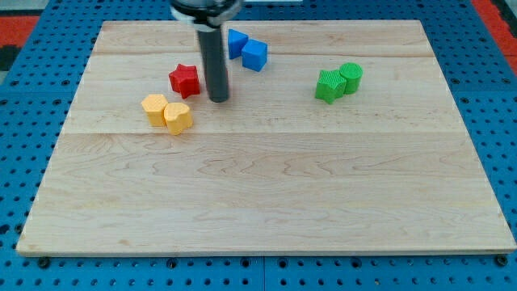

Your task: Separate the green stare and the green circle

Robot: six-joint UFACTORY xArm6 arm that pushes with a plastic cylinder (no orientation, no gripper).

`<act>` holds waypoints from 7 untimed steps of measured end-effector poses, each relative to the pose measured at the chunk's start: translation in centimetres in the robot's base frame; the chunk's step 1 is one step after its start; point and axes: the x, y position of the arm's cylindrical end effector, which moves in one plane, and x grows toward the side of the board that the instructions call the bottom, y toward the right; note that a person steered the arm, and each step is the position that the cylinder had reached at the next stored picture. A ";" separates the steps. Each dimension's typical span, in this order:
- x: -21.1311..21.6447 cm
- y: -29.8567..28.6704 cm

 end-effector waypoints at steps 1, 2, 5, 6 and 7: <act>0.2 6.7; 0.7 16.6; -5.6 29.6; -6.1 27.0; -3.6 20.9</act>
